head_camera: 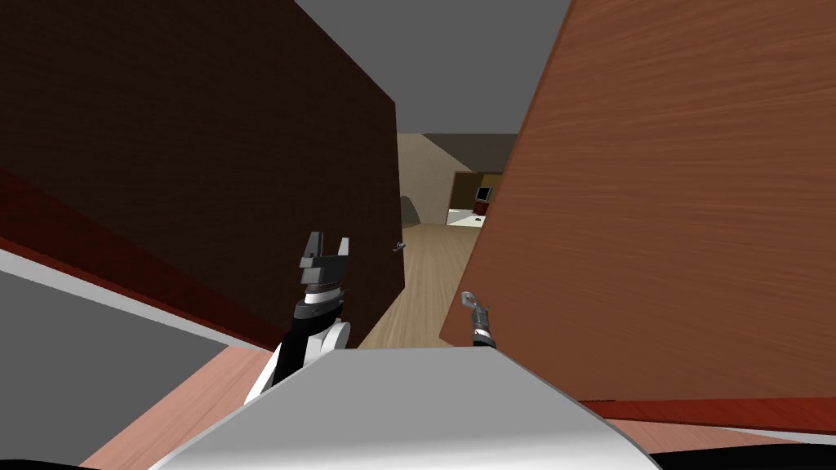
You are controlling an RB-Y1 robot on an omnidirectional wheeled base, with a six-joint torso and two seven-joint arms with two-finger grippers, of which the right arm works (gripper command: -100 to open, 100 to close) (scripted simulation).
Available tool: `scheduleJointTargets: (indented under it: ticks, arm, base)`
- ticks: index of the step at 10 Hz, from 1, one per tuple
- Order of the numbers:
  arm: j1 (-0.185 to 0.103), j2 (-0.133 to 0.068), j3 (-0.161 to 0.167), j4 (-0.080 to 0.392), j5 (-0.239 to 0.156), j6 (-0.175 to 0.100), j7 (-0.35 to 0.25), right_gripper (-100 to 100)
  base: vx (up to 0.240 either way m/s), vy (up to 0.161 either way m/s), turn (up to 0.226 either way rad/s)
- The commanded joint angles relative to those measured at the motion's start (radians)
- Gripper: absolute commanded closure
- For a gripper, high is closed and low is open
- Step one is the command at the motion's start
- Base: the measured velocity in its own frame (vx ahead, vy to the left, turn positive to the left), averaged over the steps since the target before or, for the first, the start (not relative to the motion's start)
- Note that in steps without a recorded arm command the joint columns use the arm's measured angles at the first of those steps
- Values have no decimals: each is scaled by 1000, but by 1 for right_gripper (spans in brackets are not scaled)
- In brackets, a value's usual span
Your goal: Push the door open
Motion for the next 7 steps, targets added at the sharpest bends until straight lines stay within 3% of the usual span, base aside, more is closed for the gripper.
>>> scheduleJointTargets:
  ticks: [1, 7]
  arm:
    - [-11, 2, -28, -2, -8, -5, 18, 100]
    - [-71, 84, -102, 30, -28, 6, 103, 100]
  base:
    - [106, -20, -28]
    - [135, -26, -62]
